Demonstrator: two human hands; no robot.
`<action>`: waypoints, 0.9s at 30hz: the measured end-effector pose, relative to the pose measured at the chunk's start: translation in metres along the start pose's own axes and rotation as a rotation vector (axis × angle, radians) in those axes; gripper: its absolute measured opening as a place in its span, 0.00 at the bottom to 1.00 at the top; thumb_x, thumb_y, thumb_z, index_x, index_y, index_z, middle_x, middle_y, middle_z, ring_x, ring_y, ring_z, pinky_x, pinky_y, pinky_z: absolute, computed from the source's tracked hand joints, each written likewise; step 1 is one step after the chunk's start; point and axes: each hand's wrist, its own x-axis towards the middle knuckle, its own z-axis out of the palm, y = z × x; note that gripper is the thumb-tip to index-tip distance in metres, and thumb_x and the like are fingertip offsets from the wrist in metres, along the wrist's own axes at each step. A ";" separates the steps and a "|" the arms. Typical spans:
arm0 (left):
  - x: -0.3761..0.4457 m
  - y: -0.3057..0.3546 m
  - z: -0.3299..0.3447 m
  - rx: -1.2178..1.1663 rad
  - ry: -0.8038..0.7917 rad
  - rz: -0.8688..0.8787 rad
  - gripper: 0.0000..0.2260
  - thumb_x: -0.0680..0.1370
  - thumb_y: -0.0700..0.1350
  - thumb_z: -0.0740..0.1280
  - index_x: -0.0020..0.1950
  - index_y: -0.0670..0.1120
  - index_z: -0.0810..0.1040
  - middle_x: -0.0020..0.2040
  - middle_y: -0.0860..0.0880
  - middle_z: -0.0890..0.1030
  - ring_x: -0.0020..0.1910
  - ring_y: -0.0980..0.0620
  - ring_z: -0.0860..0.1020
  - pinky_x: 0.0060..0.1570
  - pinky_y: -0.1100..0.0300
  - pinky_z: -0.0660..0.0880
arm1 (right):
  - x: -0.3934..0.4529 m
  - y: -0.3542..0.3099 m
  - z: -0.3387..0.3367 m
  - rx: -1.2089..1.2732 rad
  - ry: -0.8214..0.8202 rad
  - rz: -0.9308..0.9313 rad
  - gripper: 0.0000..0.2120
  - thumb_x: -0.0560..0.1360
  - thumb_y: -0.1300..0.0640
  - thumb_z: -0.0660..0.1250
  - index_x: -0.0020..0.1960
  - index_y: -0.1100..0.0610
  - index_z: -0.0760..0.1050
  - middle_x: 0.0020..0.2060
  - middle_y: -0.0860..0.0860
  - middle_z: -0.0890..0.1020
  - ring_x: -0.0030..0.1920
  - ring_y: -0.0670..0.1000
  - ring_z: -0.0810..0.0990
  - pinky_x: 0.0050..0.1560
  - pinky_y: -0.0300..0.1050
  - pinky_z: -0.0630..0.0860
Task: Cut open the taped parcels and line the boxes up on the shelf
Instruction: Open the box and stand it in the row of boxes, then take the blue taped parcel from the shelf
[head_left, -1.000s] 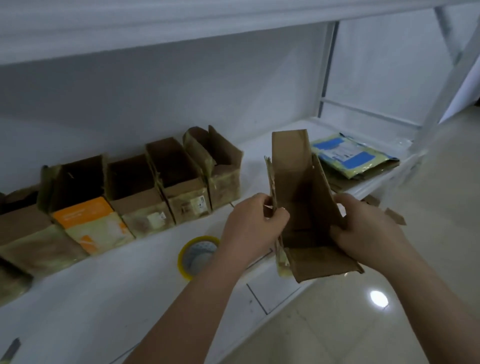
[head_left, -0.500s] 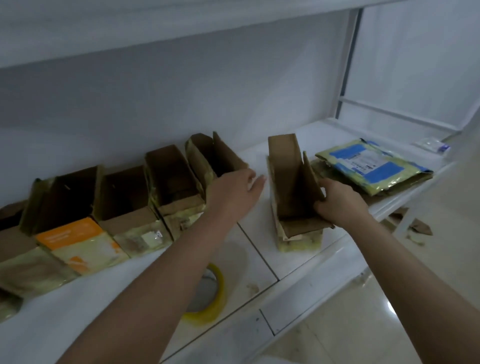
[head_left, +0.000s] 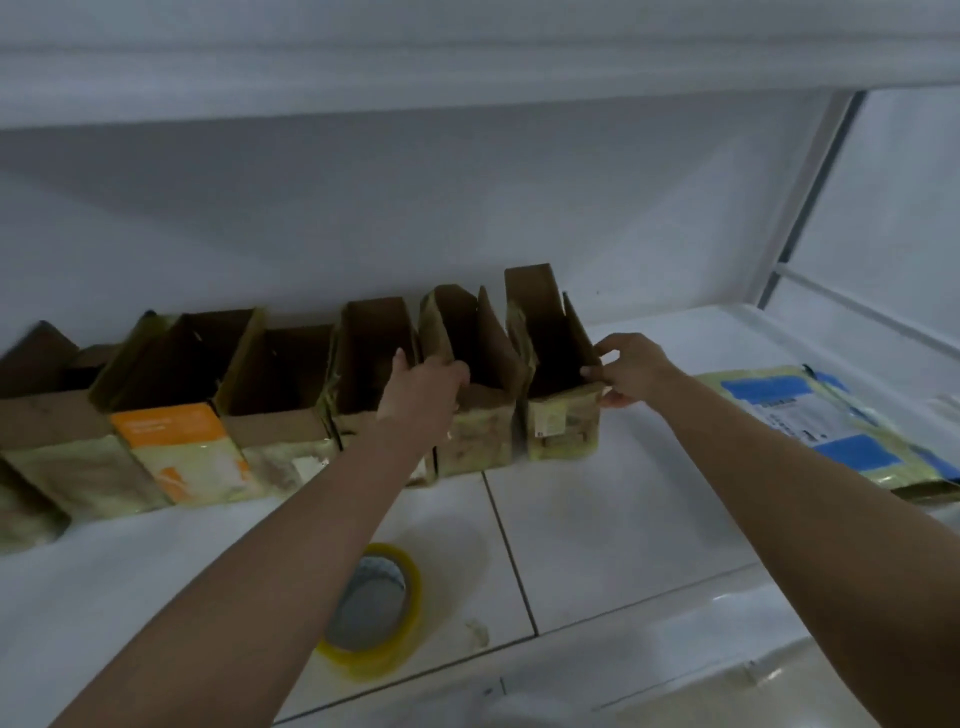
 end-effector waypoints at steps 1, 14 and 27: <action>0.001 -0.001 0.002 -0.021 0.009 -0.011 0.12 0.80 0.39 0.62 0.62 0.50 0.71 0.59 0.47 0.75 0.60 0.46 0.75 0.75 0.41 0.46 | 0.004 -0.002 0.004 0.023 -0.018 -0.004 0.17 0.75 0.56 0.73 0.61 0.58 0.76 0.45 0.58 0.83 0.33 0.56 0.83 0.38 0.48 0.84; 0.010 0.027 -0.015 -0.031 0.190 0.101 0.15 0.81 0.48 0.61 0.67 0.51 0.74 0.72 0.46 0.69 0.70 0.43 0.68 0.73 0.41 0.53 | -0.012 0.027 -0.009 -0.411 0.159 -0.252 0.21 0.80 0.41 0.58 0.68 0.51 0.71 0.57 0.54 0.82 0.59 0.57 0.78 0.60 0.50 0.75; 0.007 0.176 0.002 -0.218 0.038 0.565 0.16 0.81 0.49 0.62 0.68 0.50 0.73 0.69 0.49 0.71 0.66 0.47 0.70 0.69 0.50 0.60 | -0.105 0.143 -0.076 -0.689 0.350 0.026 0.23 0.80 0.45 0.59 0.73 0.51 0.63 0.60 0.58 0.79 0.59 0.61 0.77 0.51 0.51 0.77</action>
